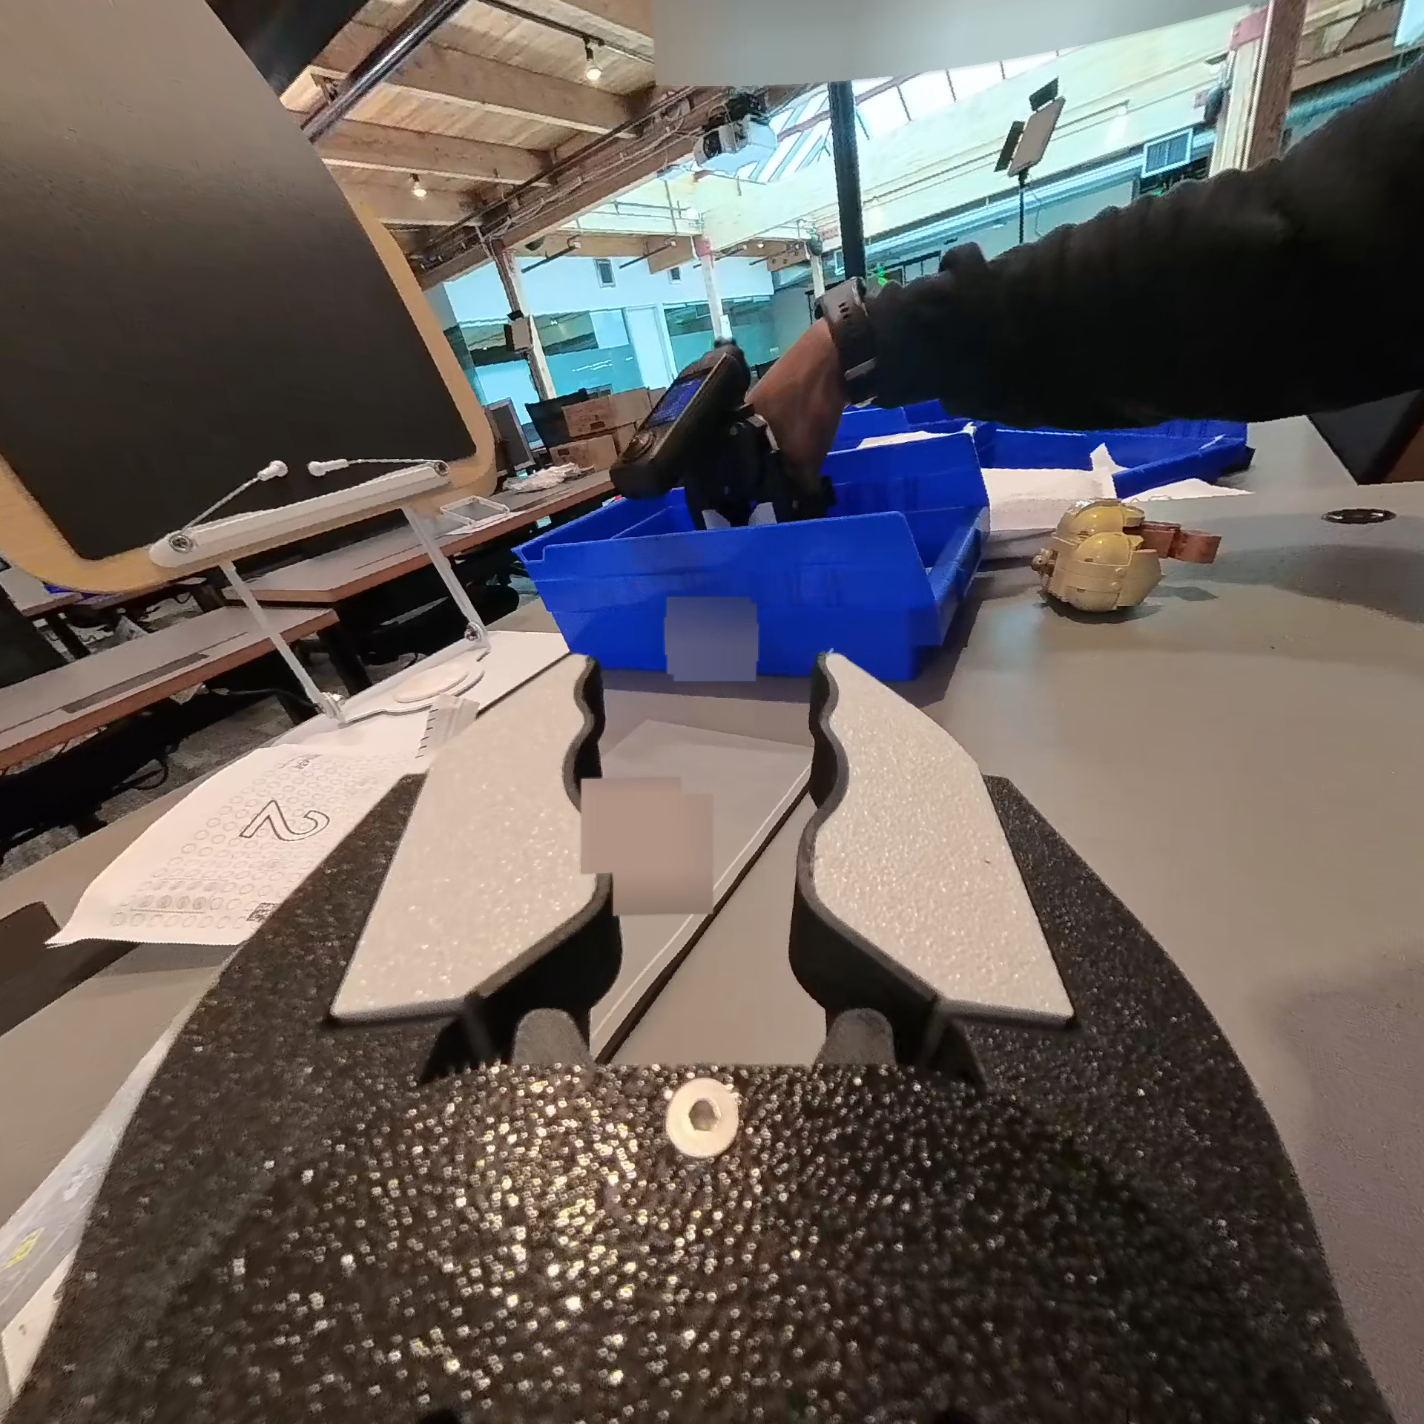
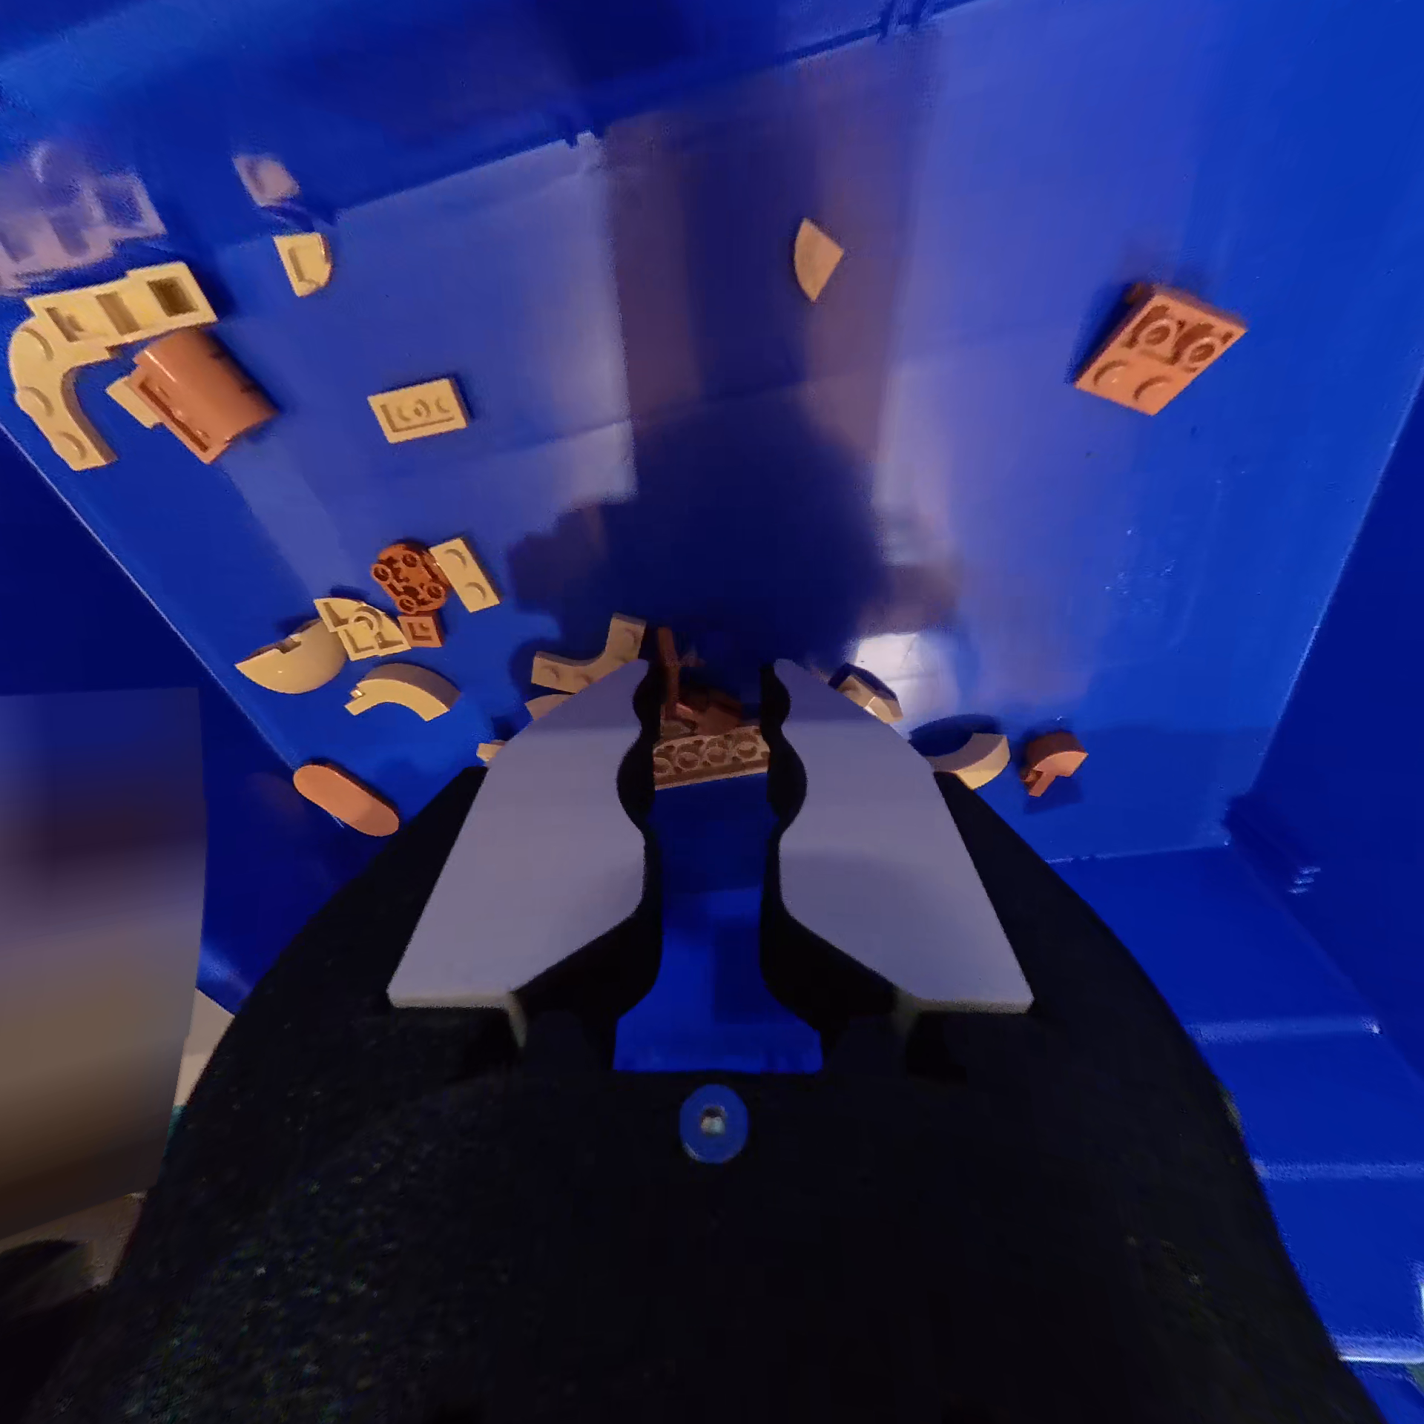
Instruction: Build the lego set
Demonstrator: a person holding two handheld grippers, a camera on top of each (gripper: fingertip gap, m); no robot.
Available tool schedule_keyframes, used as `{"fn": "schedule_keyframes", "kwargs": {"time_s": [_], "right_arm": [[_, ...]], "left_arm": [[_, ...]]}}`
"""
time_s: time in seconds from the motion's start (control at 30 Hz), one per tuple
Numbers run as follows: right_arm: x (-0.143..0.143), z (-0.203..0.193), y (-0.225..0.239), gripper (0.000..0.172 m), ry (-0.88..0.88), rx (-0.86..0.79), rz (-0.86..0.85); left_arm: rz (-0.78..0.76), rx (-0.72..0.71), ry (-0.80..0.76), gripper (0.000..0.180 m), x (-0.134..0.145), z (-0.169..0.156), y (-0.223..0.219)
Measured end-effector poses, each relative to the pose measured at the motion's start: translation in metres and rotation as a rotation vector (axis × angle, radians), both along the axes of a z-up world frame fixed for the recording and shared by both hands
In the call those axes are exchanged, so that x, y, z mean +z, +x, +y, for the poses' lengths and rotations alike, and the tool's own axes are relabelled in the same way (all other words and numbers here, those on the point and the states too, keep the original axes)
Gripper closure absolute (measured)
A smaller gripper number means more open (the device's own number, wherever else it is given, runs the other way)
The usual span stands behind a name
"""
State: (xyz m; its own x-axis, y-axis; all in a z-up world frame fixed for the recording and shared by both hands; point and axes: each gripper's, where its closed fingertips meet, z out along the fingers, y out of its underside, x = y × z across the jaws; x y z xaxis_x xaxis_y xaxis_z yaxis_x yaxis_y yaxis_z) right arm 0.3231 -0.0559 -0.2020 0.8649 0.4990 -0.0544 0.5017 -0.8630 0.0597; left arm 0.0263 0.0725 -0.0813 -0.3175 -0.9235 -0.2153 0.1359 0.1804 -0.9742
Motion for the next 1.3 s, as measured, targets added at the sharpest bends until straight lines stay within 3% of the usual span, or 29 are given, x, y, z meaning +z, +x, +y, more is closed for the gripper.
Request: {"fn": "schedule_keyframes", "kwargs": {"time_s": [0.07, 0.17, 0.27, 0.37, 0.53, 0.63, 0.7, 0.8, 0.97, 1.3], "right_arm": [[0.000, 0.000, -0.001, 0.149, -0.002, -0.002, 0.009], [0.000, -0.002, -0.008, 0.168, -0.006, 0.003, 0.049], [0.005, -0.001, -0.009, 0.168, 0.043, 0.002, 0.015], [0.031, 0.002, -0.023, 0.168, 0.187, -0.016, 0.008], [0.095, -0.005, -0.116, 0.169, 0.534, 0.062, 0.044], [0.110, -0.017, -0.191, 0.169, 0.660, 0.164, 0.048], [0.106, -0.019, -0.238, 0.169, 0.718, 0.212, 0.072], [0.074, -0.013, -0.289, 0.169, 0.733, 0.255, 0.097], [0.024, 0.000, -0.324, 0.169, 0.705, 0.218, 0.161], [0.018, -0.012, -0.340, 0.143, 0.690, 0.158, 0.292]], "left_arm": [[0.002, -0.002, 0.004, 0.130, -0.001, -0.001, 0.000], [0.003, -0.001, 0.008, 0.130, -0.001, -0.002, 0.001], [0.002, 0.004, 0.006, 0.130, 0.000, -0.001, 0.001], [0.004, 0.013, 0.001, 0.130, 0.000, 0.001, 0.001], [0.000, 0.028, 0.000, 0.131, 0.003, 0.002, 0.000], [-0.008, 0.034, -0.011, 0.133, 0.005, 0.002, 0.001], [-0.013, 0.044, -0.013, 0.134, 0.004, 0.003, 0.001], [-0.019, 0.078, -0.002, 0.136, 0.003, 0.009, 0.002], [-0.020, 0.125, 0.007, 0.136, 0.003, 0.021, 0.001], [-0.012, 0.139, -0.023, 0.136, 0.002, 0.028, 0.002]]}}
